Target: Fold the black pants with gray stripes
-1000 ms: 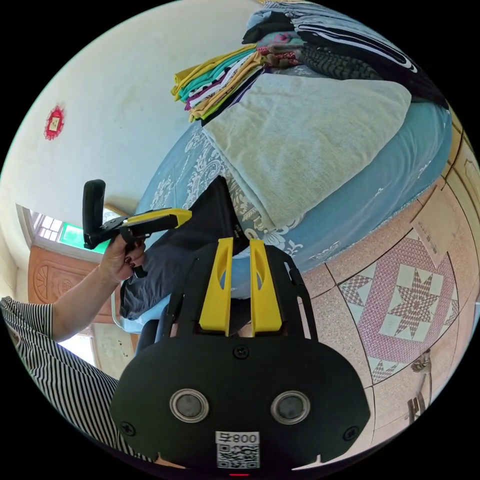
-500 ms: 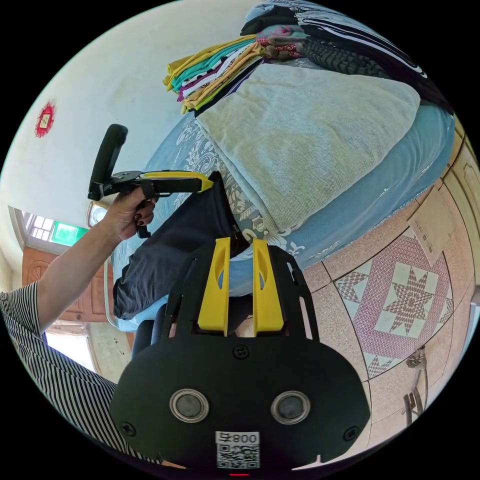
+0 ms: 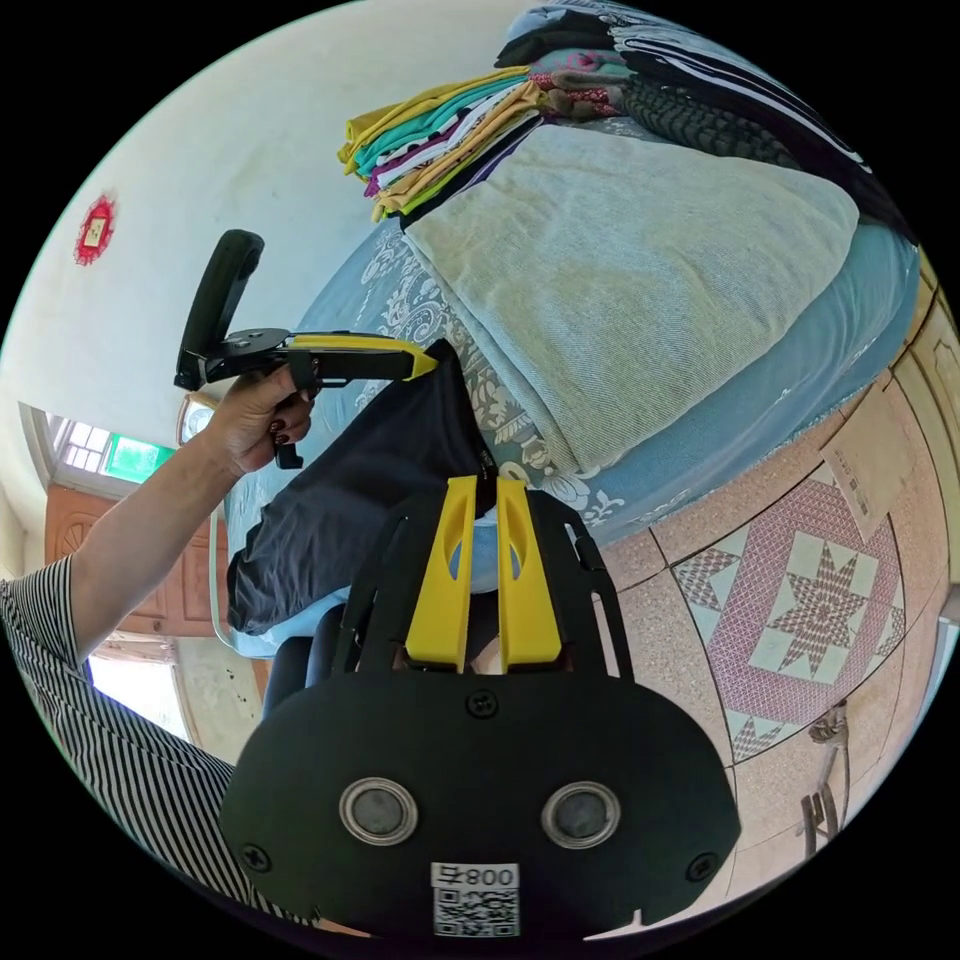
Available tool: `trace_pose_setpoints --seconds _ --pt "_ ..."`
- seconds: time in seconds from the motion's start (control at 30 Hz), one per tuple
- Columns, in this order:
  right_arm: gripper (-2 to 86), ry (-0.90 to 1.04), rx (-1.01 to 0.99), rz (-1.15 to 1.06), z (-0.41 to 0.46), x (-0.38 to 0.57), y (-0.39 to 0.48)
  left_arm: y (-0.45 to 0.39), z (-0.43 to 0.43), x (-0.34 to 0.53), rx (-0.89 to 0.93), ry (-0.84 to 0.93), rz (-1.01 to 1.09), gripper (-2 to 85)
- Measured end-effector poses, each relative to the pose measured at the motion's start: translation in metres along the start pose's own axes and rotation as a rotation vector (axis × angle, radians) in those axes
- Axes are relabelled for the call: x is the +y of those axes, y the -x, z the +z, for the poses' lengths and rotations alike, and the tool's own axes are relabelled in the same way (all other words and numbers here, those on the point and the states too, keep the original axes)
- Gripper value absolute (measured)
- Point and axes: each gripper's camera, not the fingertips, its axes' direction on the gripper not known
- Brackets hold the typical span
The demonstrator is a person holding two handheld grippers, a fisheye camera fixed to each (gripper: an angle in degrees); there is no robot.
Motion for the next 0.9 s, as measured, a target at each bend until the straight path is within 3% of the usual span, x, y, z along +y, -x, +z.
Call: trace_pose_setpoints --seconds 0.4,0.9 --pt "2.7 -0.005 -0.033 -0.029 0.002 0.023 0.022 -0.062 -0.089 -0.02 0.005 -0.064 0.072 1.6" --pt "2.7 -0.049 -0.176 -0.235 -0.009 0.059 0.101 -0.128 -0.265 0.014 0.017 -0.222 0.114 1.7"
